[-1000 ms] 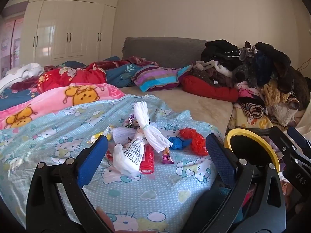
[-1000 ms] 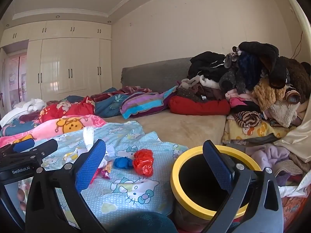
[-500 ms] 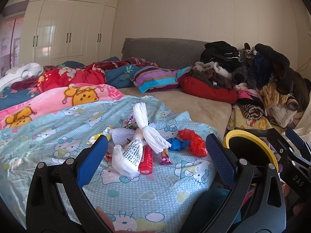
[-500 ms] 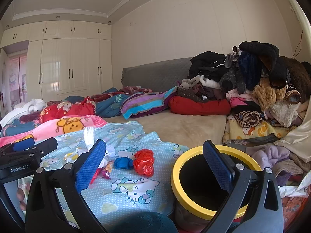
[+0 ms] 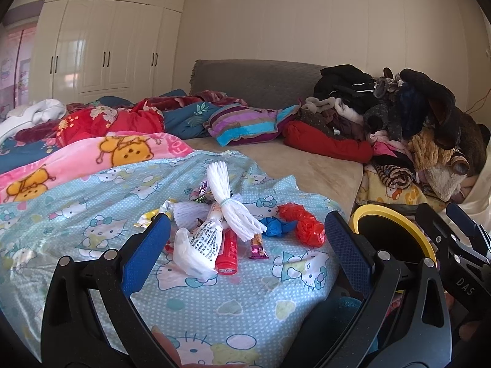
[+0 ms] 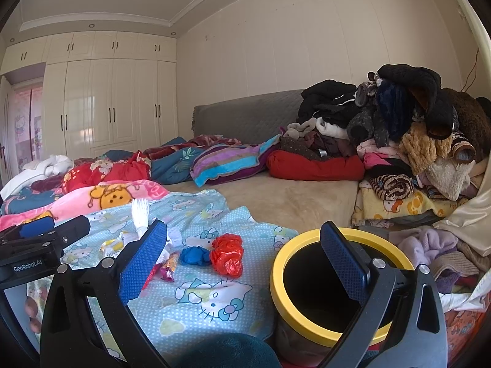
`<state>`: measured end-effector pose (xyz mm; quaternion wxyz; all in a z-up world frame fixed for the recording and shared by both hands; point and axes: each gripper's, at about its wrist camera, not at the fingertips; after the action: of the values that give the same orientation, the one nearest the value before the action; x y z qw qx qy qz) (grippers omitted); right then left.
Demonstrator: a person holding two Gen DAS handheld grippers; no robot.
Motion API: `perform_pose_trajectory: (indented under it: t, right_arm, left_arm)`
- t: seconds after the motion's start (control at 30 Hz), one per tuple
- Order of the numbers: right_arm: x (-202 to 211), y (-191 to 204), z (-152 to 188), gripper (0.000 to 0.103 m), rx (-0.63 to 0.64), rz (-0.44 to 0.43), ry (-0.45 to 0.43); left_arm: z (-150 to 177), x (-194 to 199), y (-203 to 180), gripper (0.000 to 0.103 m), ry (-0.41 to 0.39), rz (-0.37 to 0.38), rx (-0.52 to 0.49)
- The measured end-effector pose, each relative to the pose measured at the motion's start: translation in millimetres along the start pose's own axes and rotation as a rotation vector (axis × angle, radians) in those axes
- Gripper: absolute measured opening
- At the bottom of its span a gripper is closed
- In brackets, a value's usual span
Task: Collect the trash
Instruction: 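Move both grippers toward the trash on the blue sheet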
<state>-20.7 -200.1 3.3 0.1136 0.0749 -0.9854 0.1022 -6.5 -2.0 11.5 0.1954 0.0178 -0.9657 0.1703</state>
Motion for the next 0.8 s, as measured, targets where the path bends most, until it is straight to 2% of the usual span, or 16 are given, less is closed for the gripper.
perform_pose_trajectory:
  t: [0.8]
  right_arm:
    - [-0.6, -6.5, 5.8, 0.097, -0.005, 0.016, 0.016]
  left_arm:
    - [2.3, 2.6, -7.3, 0.092, -0.001, 0.006, -0.003]
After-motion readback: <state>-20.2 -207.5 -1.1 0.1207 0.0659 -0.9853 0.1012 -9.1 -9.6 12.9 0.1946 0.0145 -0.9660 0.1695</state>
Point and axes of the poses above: each gripper's, at about its wrist camera, not at the fingertips, and x roughly against the way its jaws point, y to its left, z to its underside, and after that the axes turned 14 degrees about x, right-handed
